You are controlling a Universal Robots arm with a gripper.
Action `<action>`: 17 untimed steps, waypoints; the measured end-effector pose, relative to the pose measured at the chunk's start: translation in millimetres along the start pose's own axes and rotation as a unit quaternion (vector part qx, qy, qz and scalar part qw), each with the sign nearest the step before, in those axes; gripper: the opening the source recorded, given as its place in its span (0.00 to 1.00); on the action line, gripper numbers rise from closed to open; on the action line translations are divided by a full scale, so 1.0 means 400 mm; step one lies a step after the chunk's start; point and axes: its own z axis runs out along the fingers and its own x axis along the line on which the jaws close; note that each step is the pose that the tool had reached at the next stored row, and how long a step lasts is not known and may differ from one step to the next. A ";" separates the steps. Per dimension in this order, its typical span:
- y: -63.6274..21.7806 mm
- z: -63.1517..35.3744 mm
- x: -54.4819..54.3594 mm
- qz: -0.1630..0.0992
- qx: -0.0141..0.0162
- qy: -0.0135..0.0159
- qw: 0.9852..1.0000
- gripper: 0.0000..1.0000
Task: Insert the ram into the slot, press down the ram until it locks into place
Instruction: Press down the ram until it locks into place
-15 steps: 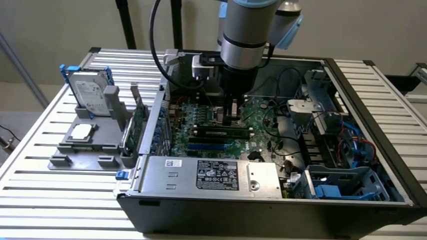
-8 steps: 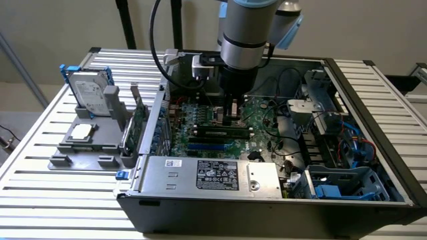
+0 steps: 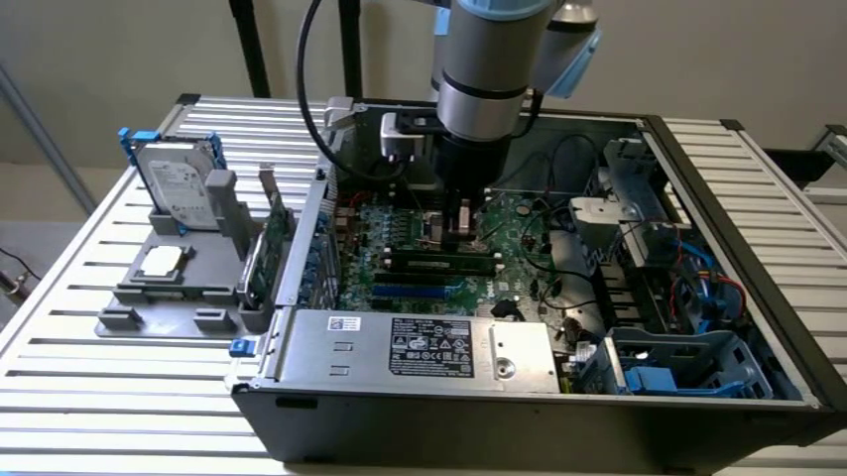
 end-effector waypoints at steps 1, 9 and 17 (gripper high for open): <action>0.001 0.004 0.000 0.000 0.000 0.000 1.000 0.11; 0.004 0.022 -0.007 0.000 0.000 0.000 1.000 0.11; 0.004 0.039 -0.009 0.000 0.000 0.000 1.000 0.11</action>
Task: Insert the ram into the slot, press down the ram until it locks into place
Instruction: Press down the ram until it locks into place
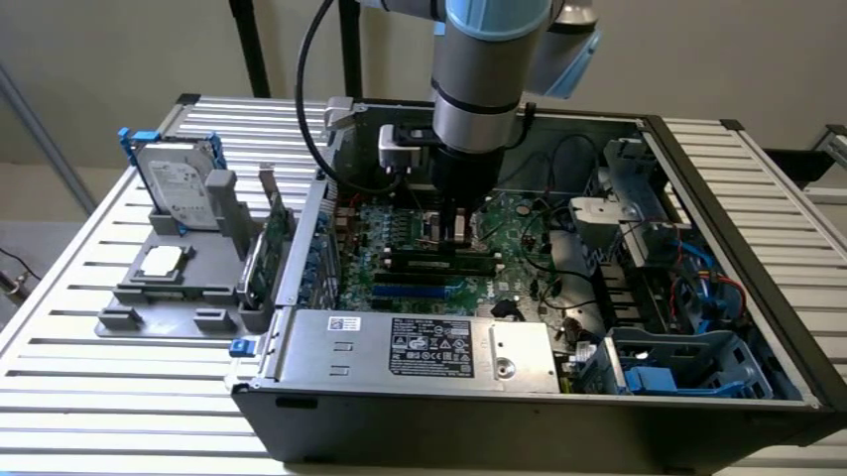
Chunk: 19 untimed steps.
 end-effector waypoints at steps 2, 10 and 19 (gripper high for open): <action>0.000 0.005 0.000 0.000 0.000 0.001 1.000 0.11; 0.001 -0.009 0.000 0.000 0.000 0.000 1.000 0.11; 0.002 -0.054 -0.001 0.000 -0.001 0.000 1.000 0.11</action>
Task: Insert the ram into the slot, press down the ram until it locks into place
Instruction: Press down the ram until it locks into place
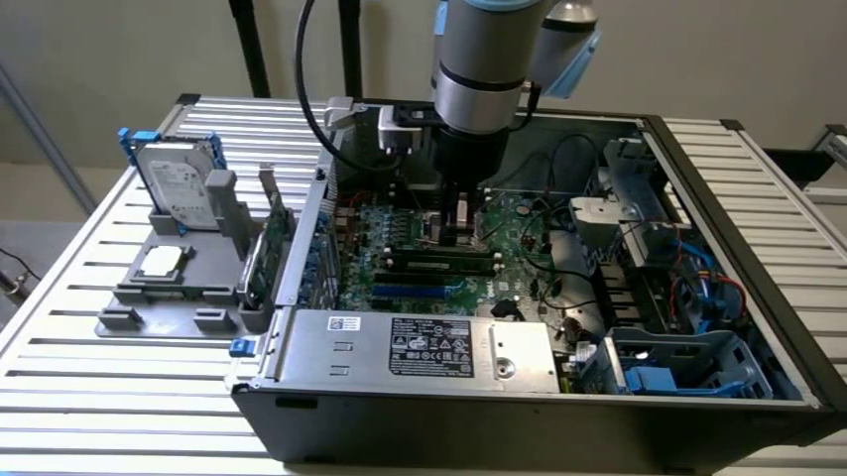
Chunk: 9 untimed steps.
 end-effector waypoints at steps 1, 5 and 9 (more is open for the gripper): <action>0.000 0.000 0.000 0.000 0.000 0.000 1.000 0.11; 0.000 0.000 0.000 0.000 0.000 0.000 1.000 0.11; 0.000 0.000 0.000 0.000 0.000 0.000 1.000 0.11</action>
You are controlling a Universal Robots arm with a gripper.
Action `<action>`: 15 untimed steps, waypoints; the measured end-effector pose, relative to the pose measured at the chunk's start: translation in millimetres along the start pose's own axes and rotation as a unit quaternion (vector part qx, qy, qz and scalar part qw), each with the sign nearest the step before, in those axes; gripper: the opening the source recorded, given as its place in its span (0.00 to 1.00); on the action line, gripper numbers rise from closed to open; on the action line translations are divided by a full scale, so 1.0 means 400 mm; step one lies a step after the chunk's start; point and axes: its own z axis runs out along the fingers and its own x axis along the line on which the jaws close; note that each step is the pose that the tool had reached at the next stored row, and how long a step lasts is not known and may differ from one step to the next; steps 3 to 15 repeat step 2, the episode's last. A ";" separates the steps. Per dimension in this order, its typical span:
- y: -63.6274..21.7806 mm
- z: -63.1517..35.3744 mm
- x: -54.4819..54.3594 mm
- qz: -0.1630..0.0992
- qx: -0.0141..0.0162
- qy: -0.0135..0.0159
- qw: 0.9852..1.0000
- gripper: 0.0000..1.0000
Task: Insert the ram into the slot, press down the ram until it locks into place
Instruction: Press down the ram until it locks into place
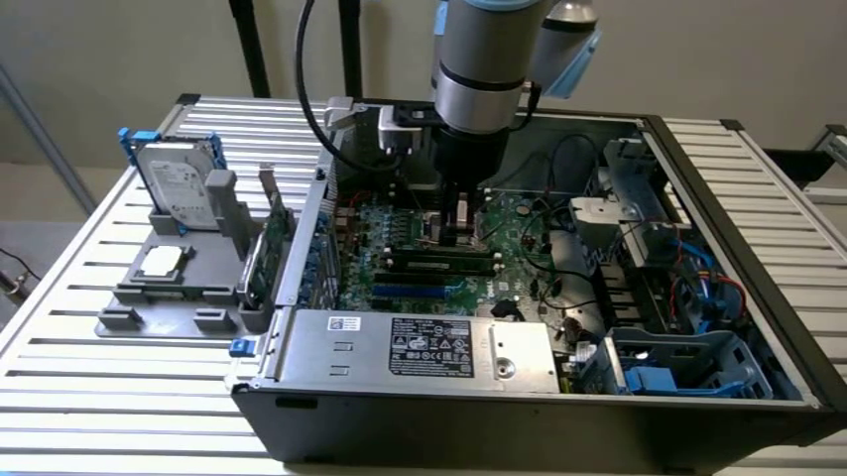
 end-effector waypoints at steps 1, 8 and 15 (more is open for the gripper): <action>0.000 0.000 0.000 0.000 0.000 0.000 1.000 0.11; 0.000 0.000 0.000 0.000 0.000 0.000 1.000 0.11; 0.000 0.000 0.000 0.000 0.000 0.000 1.000 0.11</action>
